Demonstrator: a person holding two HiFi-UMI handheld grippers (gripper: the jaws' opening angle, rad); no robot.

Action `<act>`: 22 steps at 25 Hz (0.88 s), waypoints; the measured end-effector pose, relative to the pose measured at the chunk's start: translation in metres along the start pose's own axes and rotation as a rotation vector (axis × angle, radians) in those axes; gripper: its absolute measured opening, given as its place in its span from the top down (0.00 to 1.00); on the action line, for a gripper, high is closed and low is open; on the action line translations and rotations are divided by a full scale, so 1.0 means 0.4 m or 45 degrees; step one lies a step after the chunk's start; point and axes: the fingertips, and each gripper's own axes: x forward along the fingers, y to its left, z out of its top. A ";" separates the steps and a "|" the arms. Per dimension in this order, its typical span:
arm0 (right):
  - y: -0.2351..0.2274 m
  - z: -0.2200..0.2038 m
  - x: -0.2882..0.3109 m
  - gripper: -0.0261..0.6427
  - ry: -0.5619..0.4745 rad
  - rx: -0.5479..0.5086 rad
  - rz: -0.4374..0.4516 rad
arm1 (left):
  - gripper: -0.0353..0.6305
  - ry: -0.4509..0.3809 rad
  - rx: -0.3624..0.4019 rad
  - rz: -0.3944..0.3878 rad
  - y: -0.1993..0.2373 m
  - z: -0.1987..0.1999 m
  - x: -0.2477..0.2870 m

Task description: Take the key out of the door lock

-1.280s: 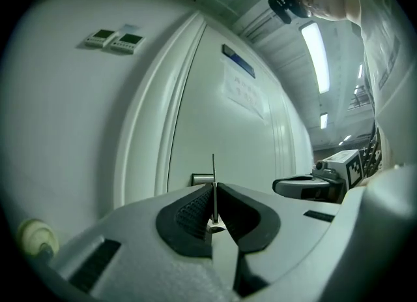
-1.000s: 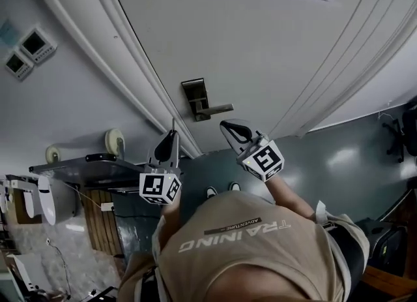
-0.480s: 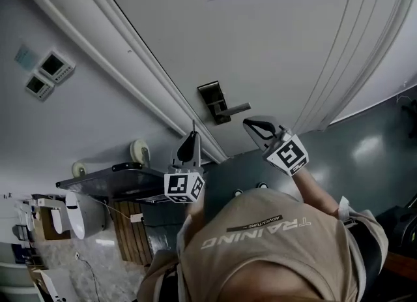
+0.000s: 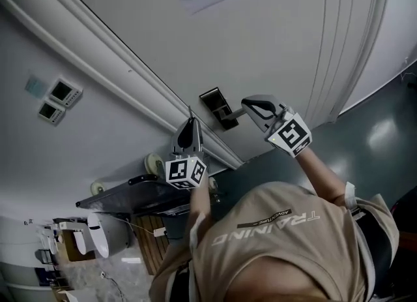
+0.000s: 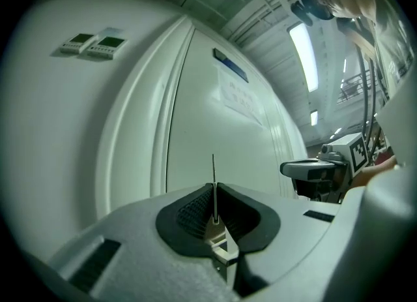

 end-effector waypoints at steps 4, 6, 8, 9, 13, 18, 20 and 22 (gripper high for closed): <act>-0.013 0.045 0.024 0.94 -0.046 -0.045 0.007 | 0.91 -0.043 0.058 -0.005 0.019 0.043 0.036; -0.017 0.056 0.040 0.94 -0.057 -0.041 0.005 | 0.91 -0.046 0.055 -0.013 0.024 0.048 0.046; -0.019 0.059 0.049 0.94 -0.061 -0.032 0.012 | 0.91 -0.049 0.060 -0.019 0.017 0.050 0.053; -0.021 0.058 0.053 0.94 -0.055 -0.036 0.019 | 0.91 -0.056 0.065 -0.017 0.015 0.054 0.058; -0.037 0.042 0.069 0.94 -0.023 -0.055 0.012 | 0.91 -0.109 0.063 0.036 0.030 0.089 0.068; -0.050 0.019 0.089 0.94 -0.016 0.001 0.035 | 0.91 -0.126 0.082 0.071 0.042 0.104 0.063; -0.056 0.016 0.098 0.94 -0.024 -0.004 0.035 | 0.91 -0.112 0.081 0.078 0.049 0.094 0.062; -0.066 0.010 0.103 0.94 -0.024 -0.002 0.036 | 0.91 -0.098 0.069 0.086 0.053 0.081 0.067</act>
